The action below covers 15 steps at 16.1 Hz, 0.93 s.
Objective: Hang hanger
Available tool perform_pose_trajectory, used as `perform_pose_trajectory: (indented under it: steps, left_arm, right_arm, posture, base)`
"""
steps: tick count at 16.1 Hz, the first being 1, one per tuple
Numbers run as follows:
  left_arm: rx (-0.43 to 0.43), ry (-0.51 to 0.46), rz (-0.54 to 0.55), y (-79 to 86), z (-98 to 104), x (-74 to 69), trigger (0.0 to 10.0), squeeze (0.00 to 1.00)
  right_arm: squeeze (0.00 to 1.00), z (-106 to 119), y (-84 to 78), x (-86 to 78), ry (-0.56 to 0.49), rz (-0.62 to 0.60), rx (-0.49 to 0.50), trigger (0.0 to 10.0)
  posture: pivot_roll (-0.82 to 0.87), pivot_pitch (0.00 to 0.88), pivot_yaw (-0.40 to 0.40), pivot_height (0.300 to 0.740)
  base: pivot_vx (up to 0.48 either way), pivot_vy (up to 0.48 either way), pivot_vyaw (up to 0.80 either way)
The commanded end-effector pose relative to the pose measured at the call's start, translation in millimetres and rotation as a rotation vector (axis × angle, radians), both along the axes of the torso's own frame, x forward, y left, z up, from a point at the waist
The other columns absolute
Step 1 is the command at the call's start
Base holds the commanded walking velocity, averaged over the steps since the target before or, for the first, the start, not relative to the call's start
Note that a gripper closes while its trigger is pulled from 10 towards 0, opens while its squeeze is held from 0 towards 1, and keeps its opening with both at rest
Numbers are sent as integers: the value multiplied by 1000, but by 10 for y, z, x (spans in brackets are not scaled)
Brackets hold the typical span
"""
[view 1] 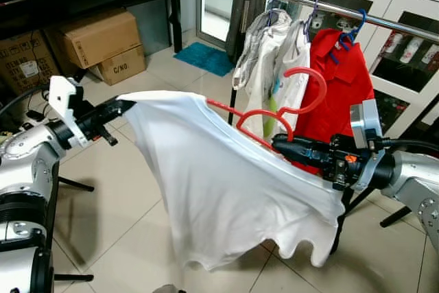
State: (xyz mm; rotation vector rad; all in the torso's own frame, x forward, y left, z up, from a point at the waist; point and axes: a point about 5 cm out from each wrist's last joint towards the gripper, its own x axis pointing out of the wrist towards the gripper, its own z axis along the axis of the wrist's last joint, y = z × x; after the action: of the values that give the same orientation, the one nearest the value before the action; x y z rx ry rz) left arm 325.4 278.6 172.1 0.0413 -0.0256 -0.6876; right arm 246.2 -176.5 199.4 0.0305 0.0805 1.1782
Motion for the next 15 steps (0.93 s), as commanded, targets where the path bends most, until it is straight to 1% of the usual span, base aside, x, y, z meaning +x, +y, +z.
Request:
perform_pose_trajectory:
  steps: [1, 3, 4, 5, 7, 8, 10, 13, 15]
  left_arm:
    - [4, -36, 28, 45, 91, 26, 0, 0]
    - [15, -33, 31, 33, 72, 30, 0, 0]
    - [16, -7, -18, -45, 24, 26, 10000, 0]
    - [42, -18, -23, -95, 0, 34, 10000, 1000]
    - [44, -27, -21, -137, -19, 45, 10000, 1000]
    - [42, -41, 2, -148, -24, 59, 10000, 1000]
    - [-13, -27, 16, -172, -38, 74, 10000, 1000]
    - [-26, -26, 36, -188, -80, 72, 10000, 1000]
    - [-1, 4, 19, -296, -176, 55, 10000, 1000]
  right_arm:
    - [0, 59, -62, -2, -33, -14, 21, 10000]
    - [0, 59, -61, -3, -33, -14, 22, 10000]
    - [0, 55, -51, -1, -32, -12, 22, 10000]
    - [0, 48, -41, 0, -31, -13, 20, 10000]
    - [0, 31, -41, 4, -27, -22, 11, 10000]
    - [0, 13, -49, 7, -21, -34, 1, 10000]
    - [0, -21, -65, -6, 20, -50, 7, 10000]
    - [0, -51, -76, -33, 54, -55, 8, 10000]
    - [0, -101, -65, -40, 62, -64, -3, 10000]
  posture:
    - [-147, 0, -15, 740]
    - [-147, 0, -15, 740]
    - [-147, 0, -16, 740]
    - [-148, 0, -15, 740]
    - [-149, 0, -14, 740]
    - [-149, 0, -15, 740]
    - [-154, 0, -18, 740]
    - [-154, 0, -19, 740]
    - [-151, 0, -25, 740]
  base:
    - [0, 0, 0]
    - [0, 0, 0]
    - [0, 0, 0]
    - [0, 0, 0]
    - [0, 0, 0]
    - [0, 0, 0]
    - [0, 0, 0]
    - [0, 0, 0]
    - [0, 0, 0]
